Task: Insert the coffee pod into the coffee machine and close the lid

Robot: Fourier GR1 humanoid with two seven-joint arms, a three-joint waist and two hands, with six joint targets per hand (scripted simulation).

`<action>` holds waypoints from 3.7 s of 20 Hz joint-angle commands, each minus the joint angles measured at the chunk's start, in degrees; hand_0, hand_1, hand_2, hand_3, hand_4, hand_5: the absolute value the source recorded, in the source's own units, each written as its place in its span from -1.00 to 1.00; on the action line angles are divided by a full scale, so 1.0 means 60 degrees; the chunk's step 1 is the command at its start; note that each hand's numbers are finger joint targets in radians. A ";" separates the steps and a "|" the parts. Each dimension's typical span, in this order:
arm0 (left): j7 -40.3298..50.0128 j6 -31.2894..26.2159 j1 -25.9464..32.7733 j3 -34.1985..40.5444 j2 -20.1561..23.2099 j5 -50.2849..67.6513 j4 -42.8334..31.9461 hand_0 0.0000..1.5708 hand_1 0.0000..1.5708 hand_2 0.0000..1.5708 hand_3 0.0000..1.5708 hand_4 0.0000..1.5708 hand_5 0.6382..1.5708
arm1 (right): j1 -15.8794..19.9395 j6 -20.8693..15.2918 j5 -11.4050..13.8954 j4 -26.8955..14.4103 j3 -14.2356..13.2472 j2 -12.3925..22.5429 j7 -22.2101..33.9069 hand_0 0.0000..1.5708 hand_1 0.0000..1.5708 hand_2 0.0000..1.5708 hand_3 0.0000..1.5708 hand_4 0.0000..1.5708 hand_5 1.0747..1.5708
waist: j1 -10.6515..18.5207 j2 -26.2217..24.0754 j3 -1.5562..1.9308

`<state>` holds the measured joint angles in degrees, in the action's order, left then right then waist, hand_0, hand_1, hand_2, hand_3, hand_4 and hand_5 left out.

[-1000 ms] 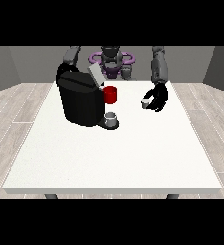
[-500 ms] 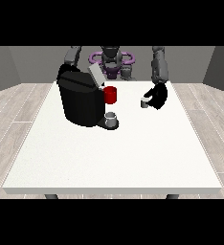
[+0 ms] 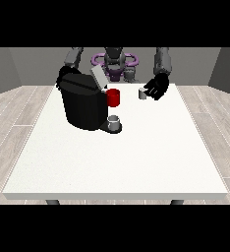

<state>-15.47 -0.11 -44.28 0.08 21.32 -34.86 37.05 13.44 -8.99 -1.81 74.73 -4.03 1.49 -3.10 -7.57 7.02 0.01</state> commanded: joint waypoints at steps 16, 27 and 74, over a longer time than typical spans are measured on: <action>0.1427 -0.1389 -0.2532 0.0862 0.0607 0.0146 0.0309 0.59 0.59 0.65 0.58 -0.34 1.00 | 0.0523 0.0589 -0.0110 -0.0124 0.0254 0.0162 -0.0169 -1.00 -1.00 -1.00 -1.00 -0.37 1.00 | -0.0871 0.0204 -0.0001; 0.1728 -0.1125 -0.3580 0.1098 0.0642 0.0030 0.0079 0.63 0.63 0.69 0.61 -0.34 1.00 | 0.0963 0.0250 0.0048 0.0551 0.0518 0.0068 0.0008 -1.00 -1.00 -1.00 -1.00 -0.35 1.00 | -0.1562 0.0909 0.0001; 0.1465 -0.1482 -0.3833 0.1053 0.0702 -0.0694 -0.0548 0.42 0.42 0.47 0.26 -0.44 1.00 | 0.0587 0.0058 -0.0026 0.0835 0.0179 0.0233 0.0116 -1.00 -1.00 -1.00 -1.00 -0.47 1.00 | -0.1597 0.1300 -0.0001</action>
<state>-7.11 -8.66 -67.59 6.57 25.02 -38.34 34.40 18.06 -9.37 -1.74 79.53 -3.04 2.30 -3.44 -16.67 15.48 0.05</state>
